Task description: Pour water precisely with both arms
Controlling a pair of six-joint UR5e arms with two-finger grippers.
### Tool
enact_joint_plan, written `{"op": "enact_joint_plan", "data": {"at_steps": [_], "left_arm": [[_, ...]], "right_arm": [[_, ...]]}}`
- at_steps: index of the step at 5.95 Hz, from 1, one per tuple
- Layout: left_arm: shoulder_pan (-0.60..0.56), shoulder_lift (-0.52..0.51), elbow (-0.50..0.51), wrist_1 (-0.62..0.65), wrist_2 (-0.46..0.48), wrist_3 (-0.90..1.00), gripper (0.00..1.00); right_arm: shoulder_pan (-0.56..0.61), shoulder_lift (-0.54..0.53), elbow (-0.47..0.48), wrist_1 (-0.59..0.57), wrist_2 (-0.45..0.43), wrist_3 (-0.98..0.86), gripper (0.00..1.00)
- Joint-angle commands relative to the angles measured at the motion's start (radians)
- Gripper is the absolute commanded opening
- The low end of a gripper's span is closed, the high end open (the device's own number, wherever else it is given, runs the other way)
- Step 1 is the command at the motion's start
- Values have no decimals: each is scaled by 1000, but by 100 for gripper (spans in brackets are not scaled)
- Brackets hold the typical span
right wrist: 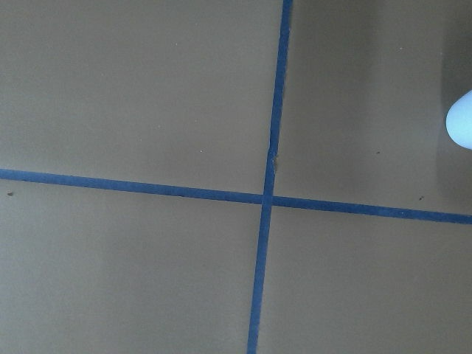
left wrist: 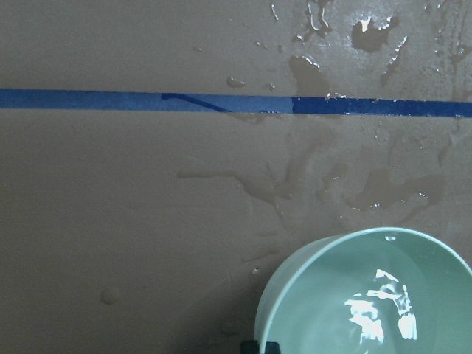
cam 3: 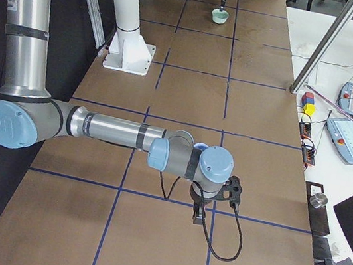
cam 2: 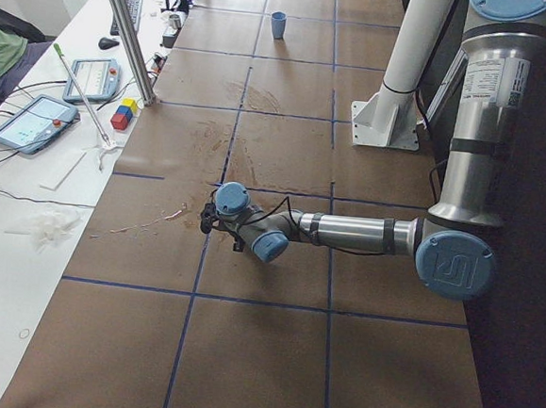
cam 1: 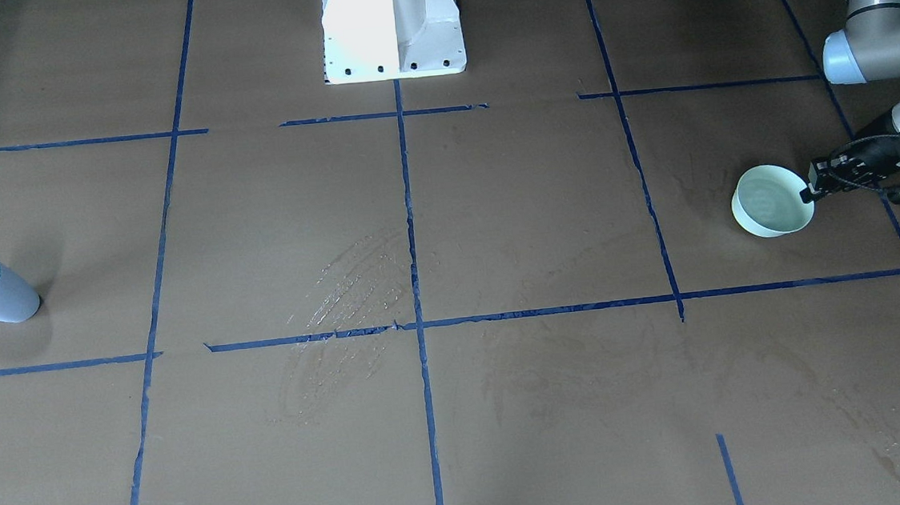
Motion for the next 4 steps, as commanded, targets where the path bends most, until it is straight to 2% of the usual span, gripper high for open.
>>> {"op": "enact_joint_plan", "data": {"at_steps": [1, 2, 3, 4], "left_arm": [[1, 1, 2, 0, 5, 2, 29], [1, 1, 1, 0, 5, 3, 50], [1, 2, -1, 0, 5, 3, 61], [1, -2, -11, 0, 7, 6, 95]], "right_arm": [[0, 0, 1, 0, -1, 0, 100], [1, 0, 1, 0, -1, 0, 100], [0, 0, 1, 0, -1, 0, 100], [1, 0, 7, 0, -1, 2, 100]]}}
